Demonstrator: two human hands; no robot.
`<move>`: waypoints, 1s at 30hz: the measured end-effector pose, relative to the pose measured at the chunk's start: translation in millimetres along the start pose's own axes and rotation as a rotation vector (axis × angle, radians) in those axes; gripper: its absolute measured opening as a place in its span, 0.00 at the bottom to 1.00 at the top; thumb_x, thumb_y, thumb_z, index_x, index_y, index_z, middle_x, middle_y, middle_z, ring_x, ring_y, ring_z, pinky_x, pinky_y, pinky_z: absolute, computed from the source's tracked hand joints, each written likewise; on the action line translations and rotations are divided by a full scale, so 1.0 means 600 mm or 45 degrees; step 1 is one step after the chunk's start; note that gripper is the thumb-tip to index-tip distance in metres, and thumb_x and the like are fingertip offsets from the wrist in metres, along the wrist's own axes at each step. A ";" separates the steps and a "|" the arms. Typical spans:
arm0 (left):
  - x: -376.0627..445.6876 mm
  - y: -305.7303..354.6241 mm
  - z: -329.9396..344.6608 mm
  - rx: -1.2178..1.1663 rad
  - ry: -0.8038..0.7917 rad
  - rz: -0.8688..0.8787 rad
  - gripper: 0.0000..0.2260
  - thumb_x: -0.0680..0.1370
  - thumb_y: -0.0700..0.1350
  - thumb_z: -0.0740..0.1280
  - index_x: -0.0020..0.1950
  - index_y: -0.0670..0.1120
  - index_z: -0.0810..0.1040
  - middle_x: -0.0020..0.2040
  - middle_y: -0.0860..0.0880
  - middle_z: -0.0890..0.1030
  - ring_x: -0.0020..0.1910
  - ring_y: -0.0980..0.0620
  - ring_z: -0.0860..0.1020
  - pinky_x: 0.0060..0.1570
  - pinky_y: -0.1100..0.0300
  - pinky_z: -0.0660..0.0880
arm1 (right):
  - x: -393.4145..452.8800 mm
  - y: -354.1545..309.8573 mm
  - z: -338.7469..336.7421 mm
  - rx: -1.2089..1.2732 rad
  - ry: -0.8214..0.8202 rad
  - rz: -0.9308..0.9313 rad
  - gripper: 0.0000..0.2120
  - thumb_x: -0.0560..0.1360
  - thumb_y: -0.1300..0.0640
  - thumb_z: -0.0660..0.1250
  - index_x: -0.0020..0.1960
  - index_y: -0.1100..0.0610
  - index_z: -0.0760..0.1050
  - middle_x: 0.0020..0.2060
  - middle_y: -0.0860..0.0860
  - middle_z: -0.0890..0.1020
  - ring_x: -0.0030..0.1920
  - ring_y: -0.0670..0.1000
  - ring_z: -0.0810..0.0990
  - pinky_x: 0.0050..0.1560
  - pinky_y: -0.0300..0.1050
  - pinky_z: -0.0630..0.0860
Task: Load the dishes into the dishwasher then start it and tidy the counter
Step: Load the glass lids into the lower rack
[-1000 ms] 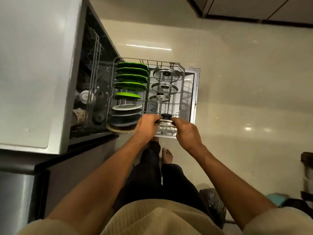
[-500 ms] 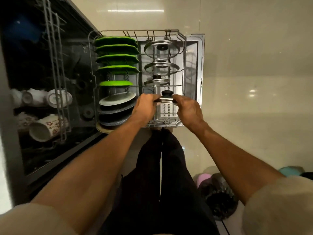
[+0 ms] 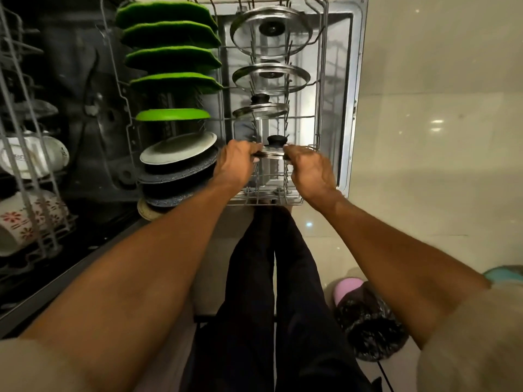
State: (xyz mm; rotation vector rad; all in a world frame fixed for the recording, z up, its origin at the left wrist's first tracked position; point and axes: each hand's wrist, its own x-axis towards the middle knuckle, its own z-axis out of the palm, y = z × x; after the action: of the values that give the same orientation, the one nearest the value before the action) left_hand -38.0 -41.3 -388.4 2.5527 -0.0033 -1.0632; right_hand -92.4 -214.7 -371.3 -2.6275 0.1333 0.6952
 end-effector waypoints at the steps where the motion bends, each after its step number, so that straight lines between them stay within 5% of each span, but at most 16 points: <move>1: 0.003 -0.005 0.008 0.010 -0.005 0.008 0.21 0.80 0.35 0.64 0.68 0.55 0.77 0.55 0.46 0.83 0.51 0.45 0.80 0.53 0.49 0.80 | 0.000 0.002 0.007 -0.007 -0.022 -0.001 0.23 0.76 0.73 0.62 0.65 0.53 0.76 0.53 0.53 0.84 0.48 0.57 0.83 0.51 0.51 0.81; 4: 0.010 -0.019 0.029 0.023 -0.001 0.032 0.19 0.81 0.39 0.65 0.68 0.57 0.77 0.58 0.47 0.83 0.53 0.47 0.81 0.54 0.53 0.79 | -0.001 0.007 0.027 -0.042 -0.042 -0.023 0.24 0.76 0.71 0.63 0.68 0.53 0.75 0.57 0.53 0.83 0.52 0.56 0.82 0.53 0.51 0.80; 8: 0.012 -0.032 0.053 -0.036 0.055 -0.064 0.17 0.82 0.41 0.63 0.68 0.57 0.77 0.57 0.50 0.83 0.41 0.57 0.77 0.40 0.66 0.72 | 0.007 0.014 0.051 -0.025 -0.058 0.010 0.29 0.78 0.70 0.63 0.75 0.50 0.70 0.69 0.51 0.78 0.64 0.55 0.79 0.64 0.51 0.78; 14: 0.008 -0.050 0.061 0.082 0.129 0.078 0.19 0.79 0.37 0.67 0.68 0.53 0.77 0.59 0.48 0.83 0.55 0.48 0.82 0.59 0.55 0.78 | 0.018 0.015 0.067 -0.070 -0.066 -0.047 0.31 0.78 0.68 0.65 0.78 0.51 0.66 0.74 0.51 0.71 0.73 0.54 0.72 0.71 0.51 0.71; 21: 0.001 -0.056 0.074 0.092 0.119 0.022 0.18 0.79 0.37 0.64 0.65 0.54 0.79 0.54 0.46 0.83 0.49 0.43 0.81 0.49 0.50 0.80 | 0.017 0.017 0.075 -0.122 -0.109 -0.117 0.31 0.75 0.67 0.69 0.76 0.51 0.69 0.73 0.51 0.73 0.71 0.54 0.74 0.67 0.53 0.75; 26: 0.018 -0.050 0.078 0.021 0.118 -0.108 0.14 0.82 0.42 0.62 0.63 0.55 0.80 0.51 0.46 0.83 0.47 0.44 0.79 0.48 0.53 0.76 | 0.024 0.018 0.068 -0.081 -0.022 -0.123 0.22 0.75 0.67 0.69 0.68 0.54 0.78 0.64 0.53 0.81 0.58 0.58 0.83 0.55 0.55 0.82; 30: 0.013 -0.048 0.076 0.068 0.114 -0.029 0.15 0.81 0.37 0.61 0.63 0.50 0.80 0.52 0.45 0.81 0.47 0.46 0.78 0.46 0.54 0.74 | 0.025 0.023 0.074 -0.049 -0.030 -0.117 0.22 0.75 0.65 0.71 0.67 0.51 0.78 0.65 0.50 0.81 0.55 0.55 0.84 0.55 0.54 0.82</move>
State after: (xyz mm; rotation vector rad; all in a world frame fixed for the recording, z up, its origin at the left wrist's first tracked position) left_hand -67.3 -31.2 -432.8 2.6523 0.0213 -0.9683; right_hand -101.8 -208.4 -418.9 -2.6419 -0.0075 0.7036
